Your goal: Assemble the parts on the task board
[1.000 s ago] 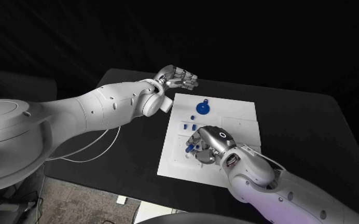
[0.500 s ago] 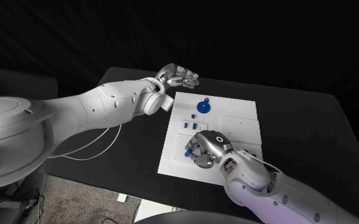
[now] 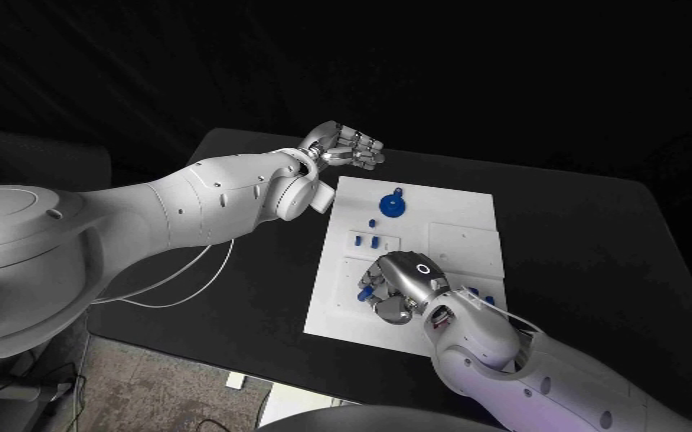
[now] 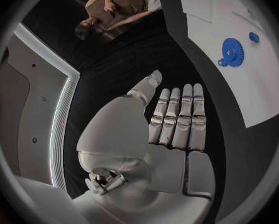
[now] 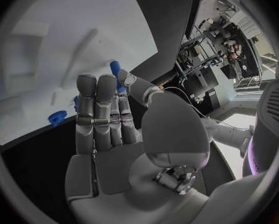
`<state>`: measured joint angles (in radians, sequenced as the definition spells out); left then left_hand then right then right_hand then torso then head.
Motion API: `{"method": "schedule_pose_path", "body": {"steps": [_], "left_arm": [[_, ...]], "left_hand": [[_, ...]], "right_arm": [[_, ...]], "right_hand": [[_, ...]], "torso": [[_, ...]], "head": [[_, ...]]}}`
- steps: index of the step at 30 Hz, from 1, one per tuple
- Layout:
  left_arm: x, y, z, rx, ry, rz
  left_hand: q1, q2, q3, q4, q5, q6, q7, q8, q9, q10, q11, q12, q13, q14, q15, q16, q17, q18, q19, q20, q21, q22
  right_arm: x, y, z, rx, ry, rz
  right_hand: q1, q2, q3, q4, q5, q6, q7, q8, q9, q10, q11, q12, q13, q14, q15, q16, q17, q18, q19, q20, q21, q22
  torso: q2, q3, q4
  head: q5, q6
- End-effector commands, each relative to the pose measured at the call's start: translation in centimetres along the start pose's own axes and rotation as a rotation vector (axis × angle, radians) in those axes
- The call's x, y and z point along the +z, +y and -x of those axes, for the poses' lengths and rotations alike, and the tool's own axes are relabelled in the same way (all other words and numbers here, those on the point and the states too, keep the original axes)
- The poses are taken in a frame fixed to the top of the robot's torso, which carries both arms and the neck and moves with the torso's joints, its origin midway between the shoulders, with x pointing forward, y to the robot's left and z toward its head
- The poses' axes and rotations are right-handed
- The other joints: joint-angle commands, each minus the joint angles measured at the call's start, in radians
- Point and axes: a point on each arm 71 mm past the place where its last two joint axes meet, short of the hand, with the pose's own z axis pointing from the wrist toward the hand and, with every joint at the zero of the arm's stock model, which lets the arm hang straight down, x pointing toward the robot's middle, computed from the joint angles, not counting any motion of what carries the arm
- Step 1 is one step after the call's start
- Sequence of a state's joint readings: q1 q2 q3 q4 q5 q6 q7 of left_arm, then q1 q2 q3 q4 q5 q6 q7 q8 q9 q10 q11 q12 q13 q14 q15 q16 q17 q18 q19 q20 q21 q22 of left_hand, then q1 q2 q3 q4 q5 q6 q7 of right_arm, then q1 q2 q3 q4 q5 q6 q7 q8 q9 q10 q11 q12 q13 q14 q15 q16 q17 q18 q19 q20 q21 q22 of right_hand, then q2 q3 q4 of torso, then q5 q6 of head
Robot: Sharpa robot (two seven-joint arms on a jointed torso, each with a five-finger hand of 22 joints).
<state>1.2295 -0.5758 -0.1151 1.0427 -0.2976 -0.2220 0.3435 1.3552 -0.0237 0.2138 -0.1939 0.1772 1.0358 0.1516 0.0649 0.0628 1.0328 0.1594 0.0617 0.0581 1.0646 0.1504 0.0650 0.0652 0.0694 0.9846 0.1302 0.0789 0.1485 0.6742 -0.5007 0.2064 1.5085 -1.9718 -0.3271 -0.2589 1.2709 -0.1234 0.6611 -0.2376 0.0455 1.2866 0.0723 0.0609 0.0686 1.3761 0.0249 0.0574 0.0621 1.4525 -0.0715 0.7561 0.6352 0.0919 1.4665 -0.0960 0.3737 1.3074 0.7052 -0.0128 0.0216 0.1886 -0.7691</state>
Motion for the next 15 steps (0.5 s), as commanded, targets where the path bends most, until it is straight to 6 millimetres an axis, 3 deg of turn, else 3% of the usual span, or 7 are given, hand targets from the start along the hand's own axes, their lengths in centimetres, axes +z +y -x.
{"method": "schedule_pose_path", "body": {"steps": [1, 15], "left_arm": [[0.06, -0.18, -0.20, -0.008, 0.012, -0.011], [0.06, -0.18, -0.23, -0.009, 0.015, -0.009]], "left_hand": [[0.002, 0.007, -0.004, 0.000, 0.003, -0.008, 0.000, -0.002, 0.000, -0.006, 0.000, 0.002, 0.000, -0.005, 0.002, -0.005, -0.001, 0.008, 0.001, 0.004, 0.004, -0.001], [0.002, 0.007, -0.004, 0.000, 0.003, -0.008, 0.000, -0.002, 0.000, -0.006, 0.000, 0.002, 0.000, -0.005, 0.002, -0.005, -0.001, 0.008, 0.001, 0.004, 0.004, -0.001]], "right_arm": [[0.03, 0.03, 0.02, -0.020, -0.020, -0.008], [0.00, -0.21, -0.43, -0.053, -0.004, -0.031]], "right_hand": [[-0.004, 0.008, 0.001, -0.002, 0.003, 0.005, 0.000, 0.003, 0.002, 0.017, -0.012, 0.003, 0.001, 0.001, -0.005, -0.002, 0.002, 0.016, 0.039, -0.004, 0.007, 0.039], [-0.004, 0.007, 0.005, -0.004, 0.003, 0.006, 0.000, 0.003, 0.002, 0.017, -0.012, 0.003, 0.001, 0.001, -0.005, -0.001, 0.003, 0.015, 0.039, -0.004, 0.011, 0.039]], "torso": [[0.000, 0.0000, 0.0006], [0.000, -0.0006, 0.0004]], "head": [[0.000, 0.001], [0.000, -0.002]]}}
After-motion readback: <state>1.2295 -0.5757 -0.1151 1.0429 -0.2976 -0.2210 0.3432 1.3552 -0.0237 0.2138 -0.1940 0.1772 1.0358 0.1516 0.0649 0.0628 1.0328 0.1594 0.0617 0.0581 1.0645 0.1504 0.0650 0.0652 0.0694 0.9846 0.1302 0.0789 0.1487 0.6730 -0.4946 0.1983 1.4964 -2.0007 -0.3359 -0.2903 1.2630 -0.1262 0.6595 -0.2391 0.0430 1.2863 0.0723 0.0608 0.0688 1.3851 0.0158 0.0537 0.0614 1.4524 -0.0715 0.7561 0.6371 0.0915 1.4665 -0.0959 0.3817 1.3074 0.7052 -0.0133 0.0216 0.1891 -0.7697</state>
